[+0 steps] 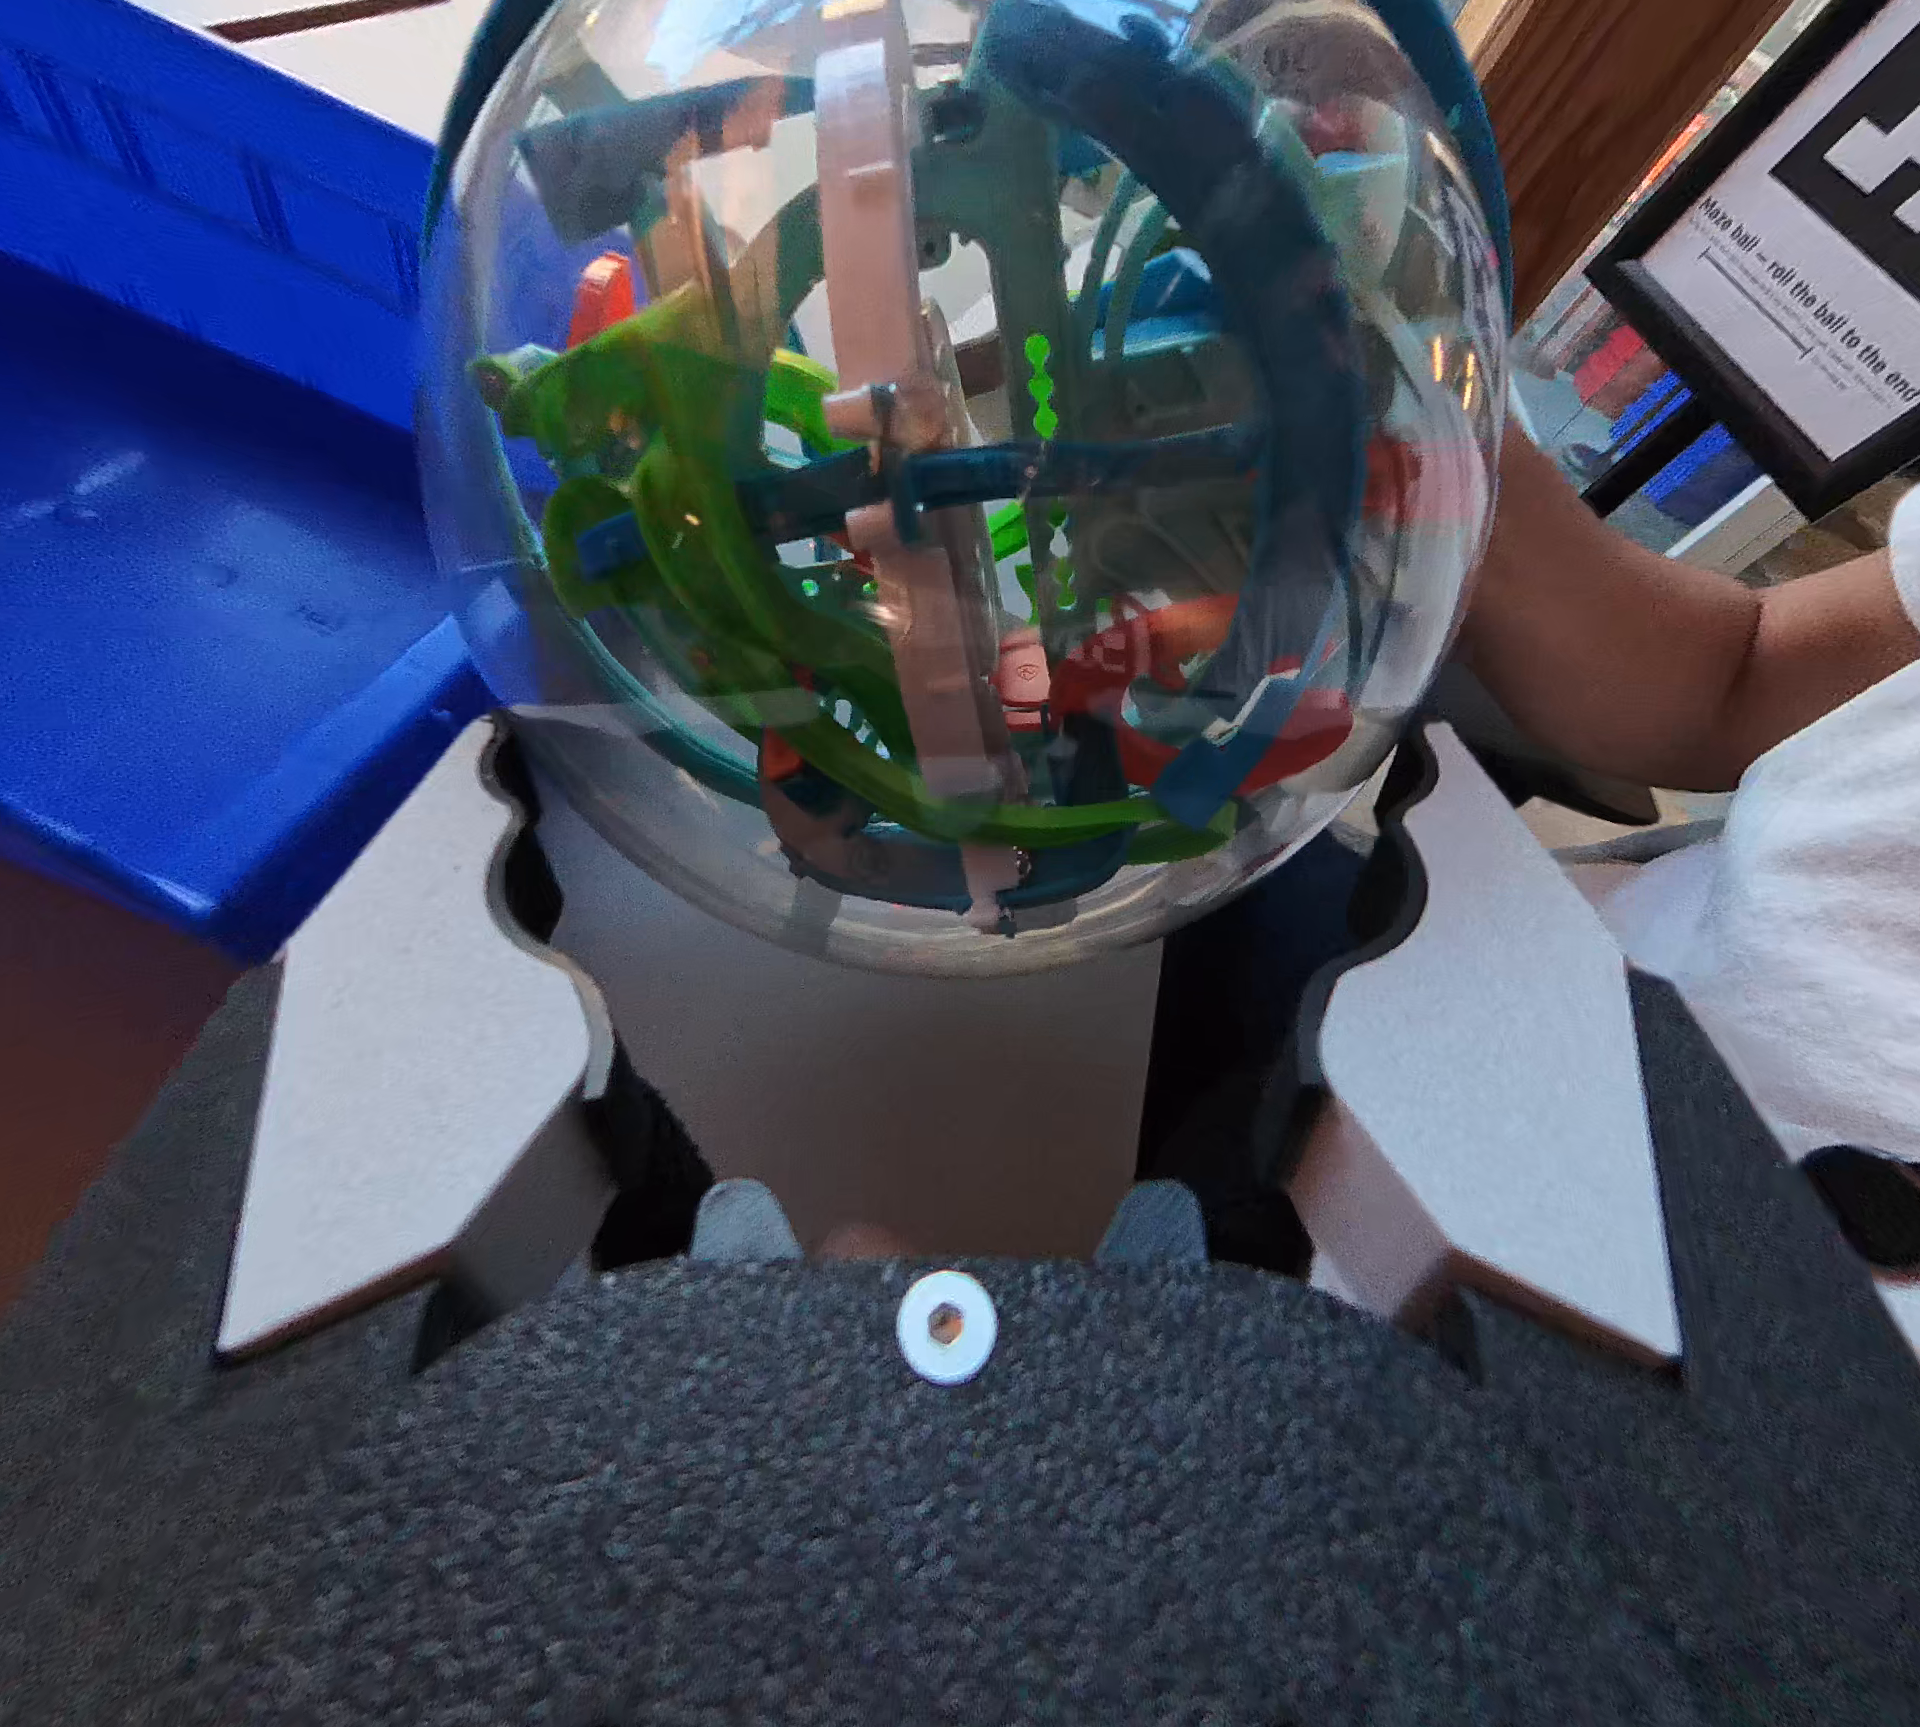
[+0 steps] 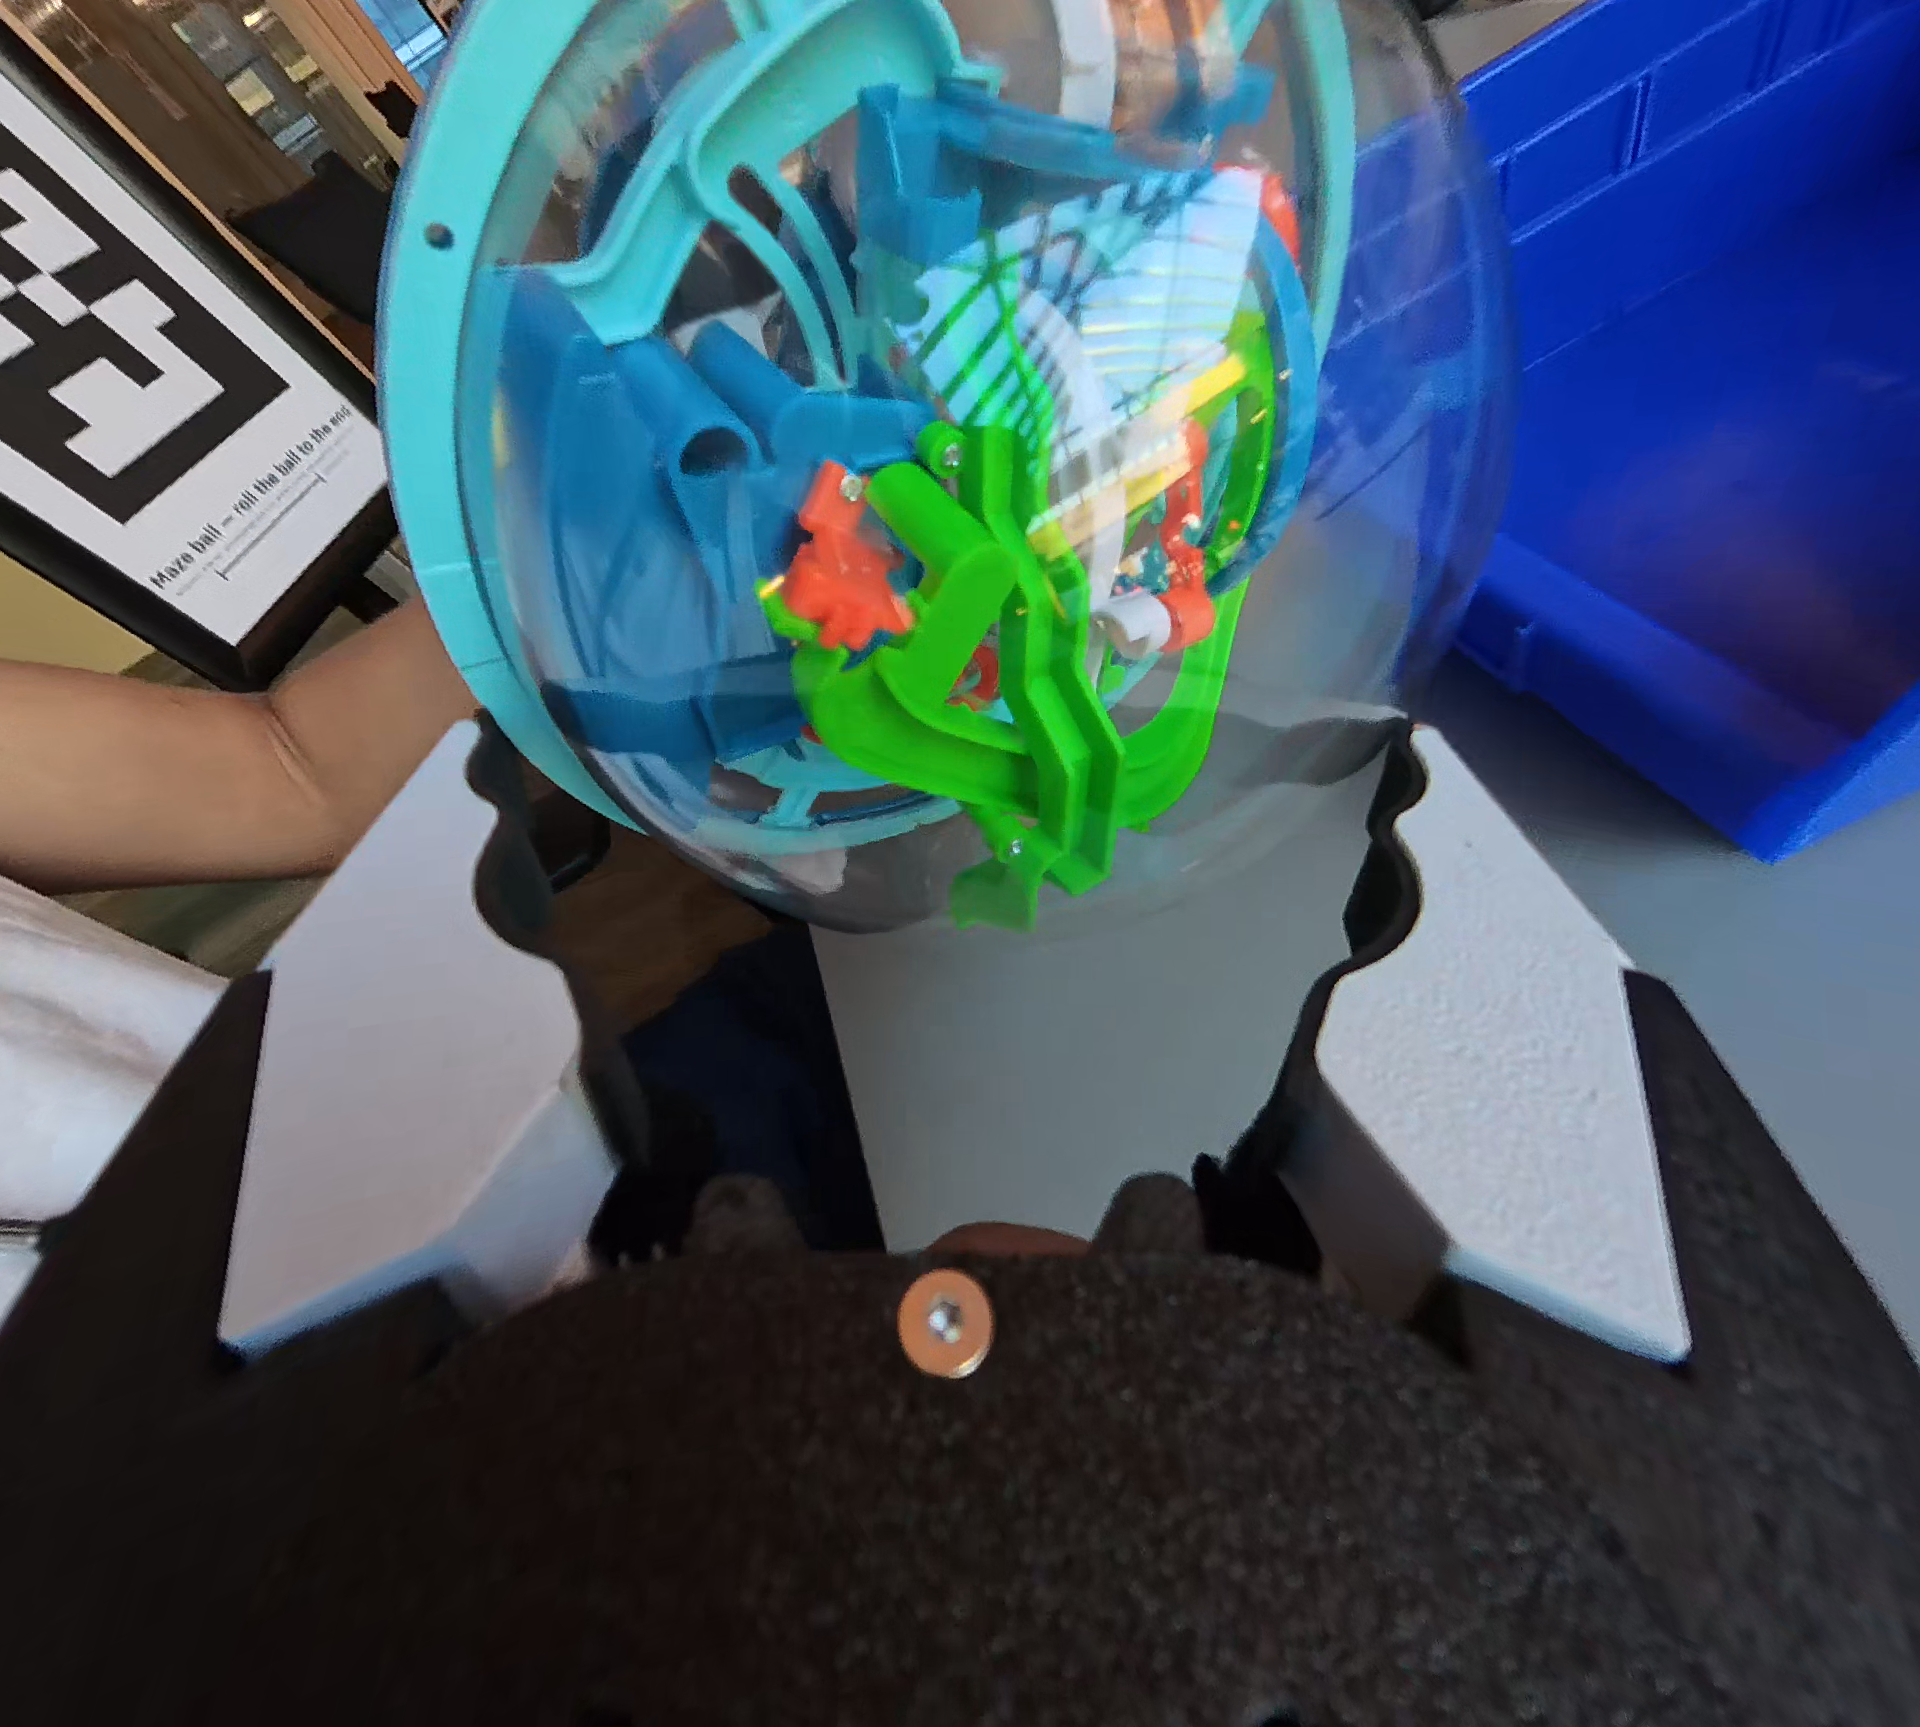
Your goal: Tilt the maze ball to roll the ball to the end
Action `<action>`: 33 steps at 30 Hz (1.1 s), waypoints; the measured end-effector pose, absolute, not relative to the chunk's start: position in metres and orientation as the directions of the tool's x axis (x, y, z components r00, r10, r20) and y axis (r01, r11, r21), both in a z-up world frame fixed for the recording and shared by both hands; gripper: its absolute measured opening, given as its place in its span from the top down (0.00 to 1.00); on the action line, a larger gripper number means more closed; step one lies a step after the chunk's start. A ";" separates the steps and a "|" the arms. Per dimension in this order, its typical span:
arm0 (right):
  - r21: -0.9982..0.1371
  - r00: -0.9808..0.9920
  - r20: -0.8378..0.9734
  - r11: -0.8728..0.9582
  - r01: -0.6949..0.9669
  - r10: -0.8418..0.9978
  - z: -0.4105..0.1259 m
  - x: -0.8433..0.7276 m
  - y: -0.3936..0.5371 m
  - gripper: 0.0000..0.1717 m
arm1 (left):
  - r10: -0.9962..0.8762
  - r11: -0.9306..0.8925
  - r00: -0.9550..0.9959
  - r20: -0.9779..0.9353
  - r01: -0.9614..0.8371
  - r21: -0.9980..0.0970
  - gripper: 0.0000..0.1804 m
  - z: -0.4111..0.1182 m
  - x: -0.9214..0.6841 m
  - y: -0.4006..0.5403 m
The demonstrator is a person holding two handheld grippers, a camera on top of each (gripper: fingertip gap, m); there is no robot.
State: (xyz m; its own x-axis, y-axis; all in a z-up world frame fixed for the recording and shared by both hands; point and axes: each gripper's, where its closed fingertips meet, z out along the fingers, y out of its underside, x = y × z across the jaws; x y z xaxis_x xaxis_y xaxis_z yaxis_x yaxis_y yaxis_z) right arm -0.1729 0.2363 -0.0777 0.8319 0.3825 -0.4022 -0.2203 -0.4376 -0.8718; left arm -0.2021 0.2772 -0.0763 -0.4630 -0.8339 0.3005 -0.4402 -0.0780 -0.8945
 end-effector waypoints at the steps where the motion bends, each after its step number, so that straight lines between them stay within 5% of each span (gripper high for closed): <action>1: -0.863 0.825 -0.424 -0.443 -0.243 0.374 -0.077 -0.172 0.235 0.10 | -0.828 -0.102 -0.456 0.327 -0.450 -0.887 0.15 -0.076 -0.202 0.276; 15: -0.722 0.694 -0.641 -0.565 -0.400 0.328 -0.087 -0.163 0.201 0.10 | -0.713 -0.472 -0.230 0.663 -0.542 -0.695 0.15 -0.108 -0.207 0.222; 21: -0.749 0.665 -0.633 -0.531 -0.396 0.396 -0.086 -0.150 0.215 0.10 | -0.705 -0.546 -0.137 0.696 -0.521 -0.656 0.15 -0.116 -0.201 0.225; 28: -0.890 0.772 -0.425 -0.373 -0.262 0.473 -0.072 -0.143 0.211 0.10 | -0.653 -0.620 -0.097 0.751 -0.502 -0.604 0.16 -0.114 -0.197 0.228; 33: -0.947 0.954 -0.120 -0.322 -0.027 0.273 -0.065 -0.146 0.203 0.11 | -0.618 -0.669 -0.064 0.784 -0.481 -0.567 0.17 -0.110 -0.190 0.224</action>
